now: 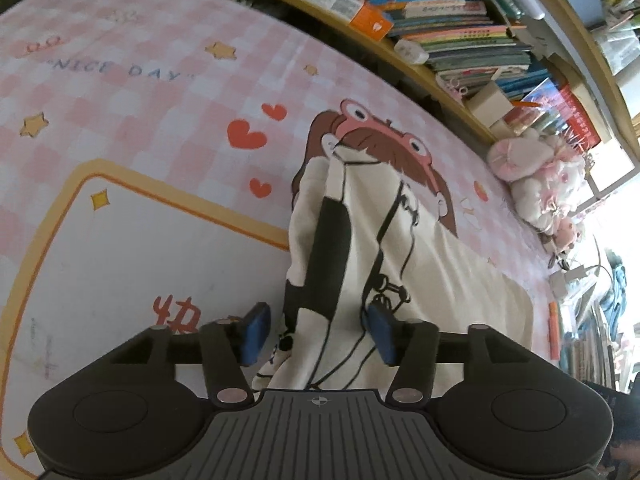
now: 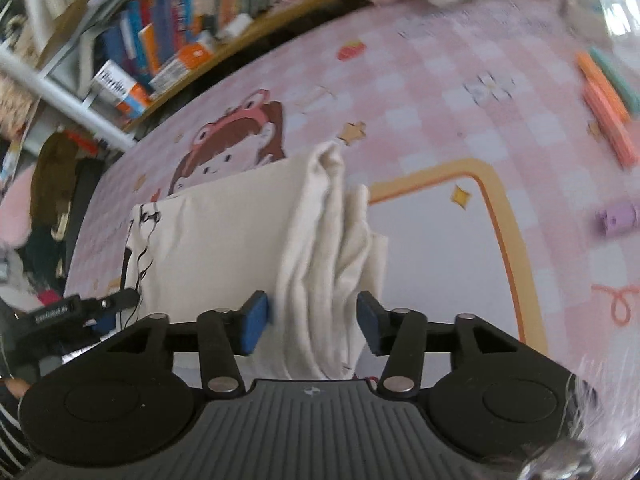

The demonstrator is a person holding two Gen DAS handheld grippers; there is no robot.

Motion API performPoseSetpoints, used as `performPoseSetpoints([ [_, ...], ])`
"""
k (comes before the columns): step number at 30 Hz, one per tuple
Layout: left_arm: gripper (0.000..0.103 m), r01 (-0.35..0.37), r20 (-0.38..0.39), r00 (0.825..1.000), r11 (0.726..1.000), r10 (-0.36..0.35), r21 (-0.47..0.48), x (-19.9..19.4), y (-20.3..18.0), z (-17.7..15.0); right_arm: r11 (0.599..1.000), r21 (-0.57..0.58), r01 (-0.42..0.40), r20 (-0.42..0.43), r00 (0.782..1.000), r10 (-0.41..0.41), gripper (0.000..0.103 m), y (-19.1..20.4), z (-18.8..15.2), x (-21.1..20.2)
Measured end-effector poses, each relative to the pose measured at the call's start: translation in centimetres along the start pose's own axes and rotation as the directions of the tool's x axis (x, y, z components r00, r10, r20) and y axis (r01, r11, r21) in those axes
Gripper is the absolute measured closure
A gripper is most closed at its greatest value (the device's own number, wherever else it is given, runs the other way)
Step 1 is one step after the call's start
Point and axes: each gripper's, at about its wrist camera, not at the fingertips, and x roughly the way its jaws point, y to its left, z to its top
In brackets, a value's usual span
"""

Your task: Fold clothes

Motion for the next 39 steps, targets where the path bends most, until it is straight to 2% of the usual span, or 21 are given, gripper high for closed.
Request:
performPoseSetpoints([
  [1,0.043,0.012,0.003,1.0,1.0,-0.012,-0.004,0.1,0.1,0.0,0.999,0.032,-0.011,-0.011,1.0,0.011,0.052,-0.5,0.1,0.2],
  [4,0.043,0.036,0.002,0.999,0.999,-0.036,-0.014,0.4,0.1,0.1,0.994,0.096,-0.048,-0.017,0.999,0.05,0.052,-1.1,0.3,0.8],
  [8,0.047,0.047,0.006,0.999,0.999,-0.047,-0.016,0.6,-0.1,0.2,0.994,0.09,-0.06,-0.024,0.998,0.062,0.052,-0.4,0.9,1.6],
  [9,0.049,0.043,0.006,0.999,0.999,-0.043,-0.011,0.6,-0.2,0.1,0.995,0.082,-0.059,-0.028,0.998,0.061,0.053,-0.1,1.0,1.8],
  [10,0.059,0.033,0.005,0.999,0.999,-0.033,-0.002,0.7,-0.3,0.1,0.996,0.075,-0.058,-0.031,0.998,0.06,0.058,0.2,1.1,2.1],
  [11,0.066,0.019,0.003,1.0,1.0,-0.019,0.008,0.7,-0.5,0.1,0.997,0.053,-0.047,-0.035,0.998,0.049,0.068,0.6,1.1,2.3],
  [12,0.069,0.01,0.005,1.0,1.0,-0.011,0.02,0.6,-0.7,0.1,0.999,0.005,-0.033,-0.027,0.999,0.033,0.075,1.2,1.0,2.3],
  [14,0.08,-0.003,0.014,1.0,0.999,0.002,0.044,0.3,-1.1,0.0,0.992,-0.126,0.004,0.014,1.0,-0.002,0.081,3.0,0.6,1.9],
  [17,0.081,-0.025,0.021,1.0,0.996,0.023,0.081,0.0,-1.7,-0.2,0.925,-0.371,0.079,0.115,0.993,-0.039,0.082,6.4,-0.8,0.4],
  [19,0.081,-0.016,0.011,1.0,0.997,0.015,0.073,0.1,-1.3,0.0,0.905,-0.415,0.091,0.127,0.991,-0.042,0.082,7.1,-1.3,0.1],
  [21,0.08,0.001,-0.002,1.0,0.998,0.0,0.059,0.2,-0.8,0.3,0.922,-0.377,0.087,0.1,0.994,-0.053,0.082,6.5,-1.1,0.4],
  [25,0.076,0.032,-0.029,0.999,0.999,-0.031,0.04,0.3,-0.1,0.7,0.975,-0.216,0.054,0.038,0.998,-0.047,0.077,4.0,-0.4,1.2],
  [30,0.069,0.055,-0.05,0.997,0.998,-0.055,0.009,0.5,0.7,0.9,0.995,-0.082,0.05,0.012,0.999,-0.05,0.05,1.8,-0.2,0.8],
  [33,0.064,0.072,-0.055,0.996,0.997,-0.072,-0.012,0.7,1.0,1.0,0.999,-0.017,0.035,-0.011,0.999,-0.035,0.047,1.0,0.0,1.0],
  [38,0.064,0.091,-0.052,0.994,0.995,-0.092,-0.037,0.9,1.3,1.0,1.0,-0.014,0.019,-0.014,1.0,-0.019,0.046,1.4,0.3,1.6],
  [39,0.064,0.093,-0.05,0.994,0.995,-0.096,-0.043,0.9,1.3,1.0,1.0,-0.017,0.015,-0.016,1.0,-0.016,0.049,1.5,0.3,1.8],
])
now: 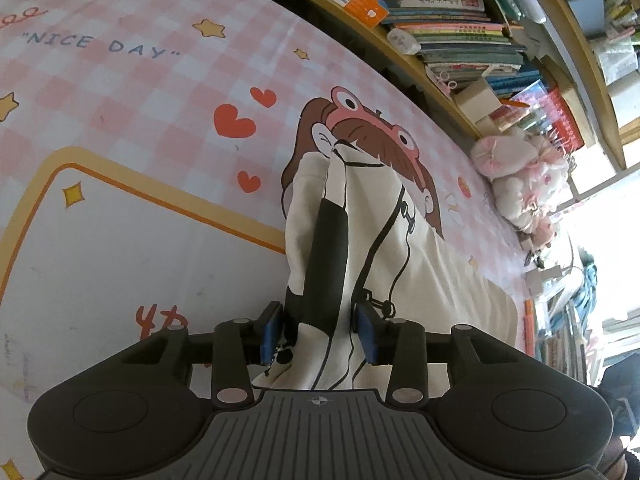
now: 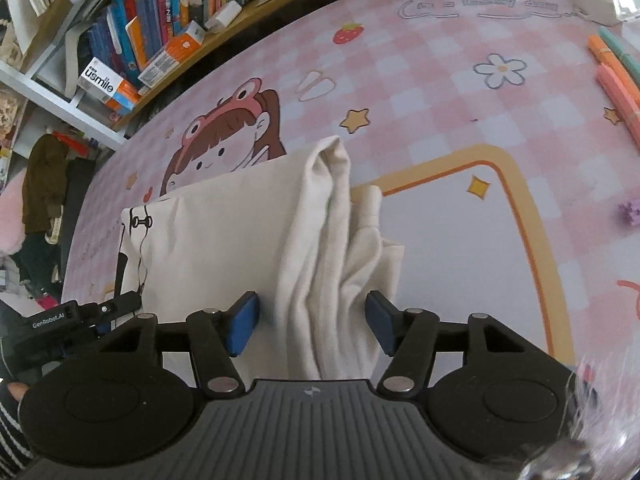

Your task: Fold clothes

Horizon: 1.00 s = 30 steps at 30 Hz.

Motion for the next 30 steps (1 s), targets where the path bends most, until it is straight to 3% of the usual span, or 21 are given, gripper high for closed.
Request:
performPoseSetpoints([
  [5,0.069,-0.01,0.005,1.0,1.0,0.009,0.022,0.3,-0.5,-0.1,1.0,-0.003,-0.02,-0.014,1.0,0.02,0.072,0.5,0.0,0.9],
  [9,0.085,-0.014,0.013,1.0,0.998,0.014,0.056,0.2,-1.1,-0.4,0.999,-0.044,-0.029,0.001,1.0,0.029,0.081,1.2,-0.2,0.7],
  [15,0.087,0.026,0.064,0.998,0.998,-0.03,0.054,-1.4,-1.8,-0.3,0.988,-0.151,-0.022,0.098,0.994,0.037,0.083,2.8,-0.7,-1.6],
  [30,0.087,0.075,0.097,0.992,0.996,-0.081,0.055,-3.0,-2.5,0.9,0.985,-0.168,-0.045,0.125,0.99,0.066,0.083,3.8,0.7,-3.2],
])
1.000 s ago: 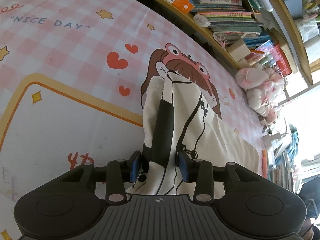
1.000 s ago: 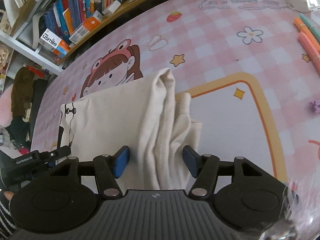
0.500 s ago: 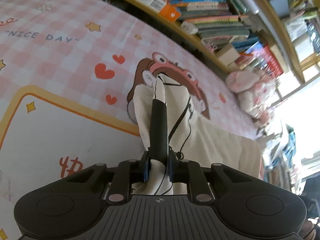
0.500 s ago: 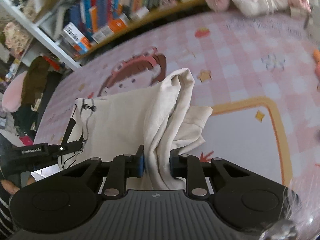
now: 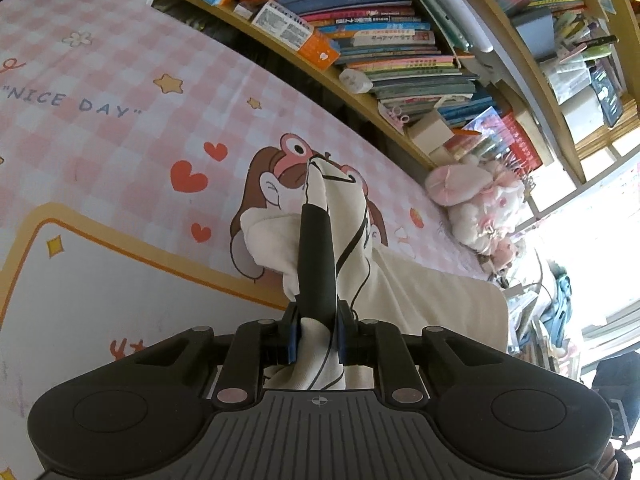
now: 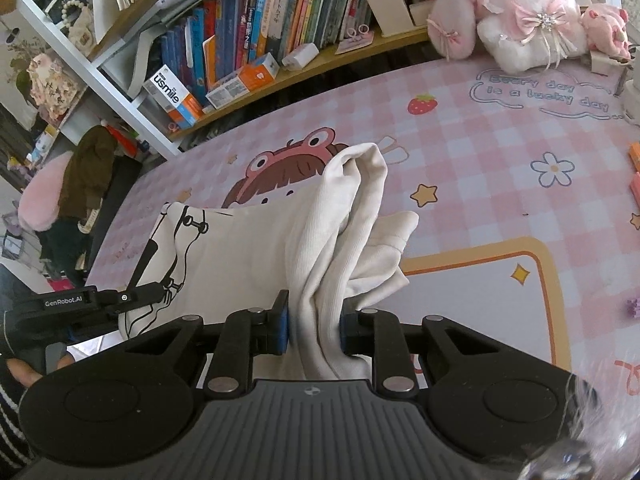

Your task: Fold clothes

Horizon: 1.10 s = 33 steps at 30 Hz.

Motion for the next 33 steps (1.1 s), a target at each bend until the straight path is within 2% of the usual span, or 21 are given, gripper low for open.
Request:
performPoseSetpoints([
  [9,0.087,0.011,-0.014,1.0,1.0,-0.011,0.024,-0.3,0.8,0.9,1.0,0.024,0.016,-0.003,1.0,-0.016,0.083,1.1,-0.3,0.6],
  [21,0.087,0.056,-0.037,0.998,0.998,-0.055,0.03,-0.1,3.1,3.7,0.998,0.05,0.044,0.017,0.999,-0.045,0.083,3.3,-0.2,2.0],
  [33,0.087,0.081,-0.015,0.997,0.995,-0.08,0.057,2.1,4.1,8.7,0.999,0.002,0.043,0.047,0.998,-0.043,0.083,4.4,4.7,5.4],
])
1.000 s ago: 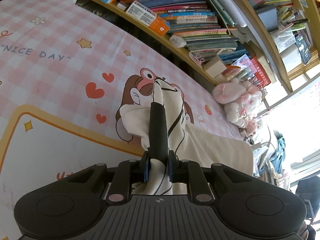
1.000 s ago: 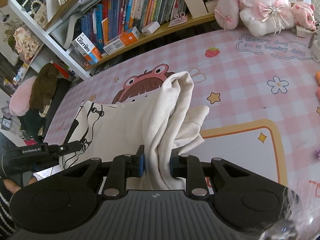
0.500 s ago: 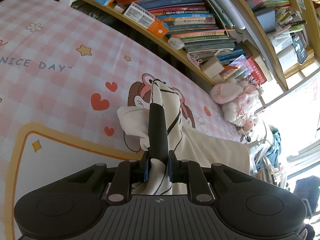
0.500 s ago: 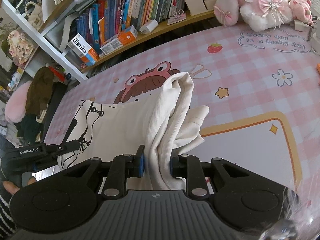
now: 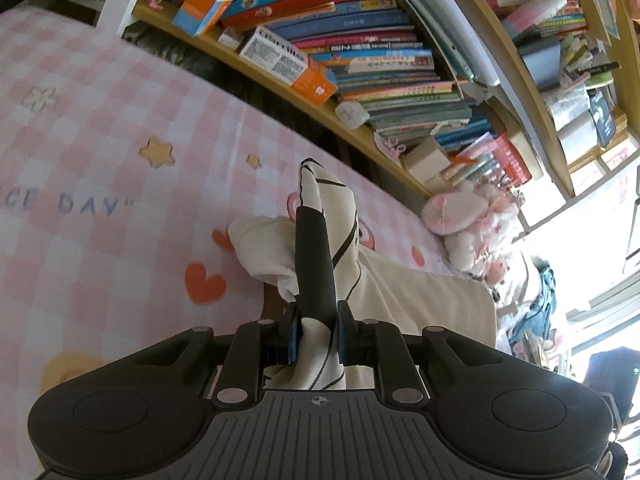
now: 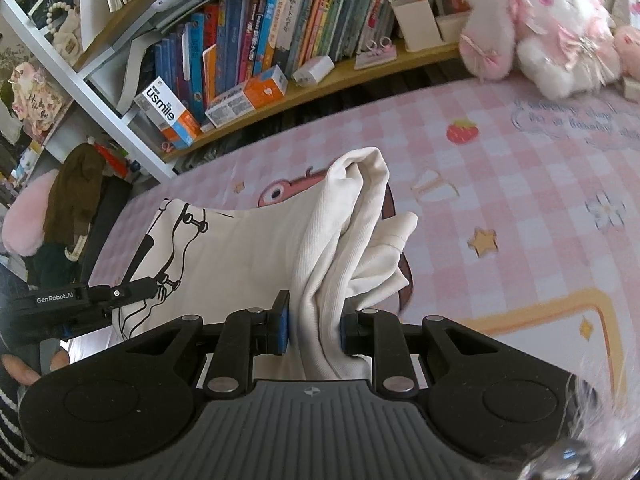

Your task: Fold clothes

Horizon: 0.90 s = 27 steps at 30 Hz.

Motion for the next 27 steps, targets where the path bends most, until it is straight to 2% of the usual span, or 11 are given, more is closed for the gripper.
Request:
performPoseSetpoints([
  [6,0.087,-0.012,0.02,1.0,1.0,0.012,0.016,1.8,-0.1,2.5,0.998,-0.061,-0.002,0.016,1.0,0.003,0.083,0.4,3.5,2.0],
  [16,0.087,-0.024,0.072,0.997,0.999,0.022,0.035,4.6,-0.4,7.0,0.995,-0.091,-0.036,0.046,0.998,0.04,0.083,-0.8,8.9,5.5],
  [27,0.087,-0.001,0.116,0.993,1.0,0.003,-0.022,8.8,1.6,9.7,0.993,-0.091,-0.069,0.065,0.995,0.075,0.083,-3.2,12.8,10.0],
])
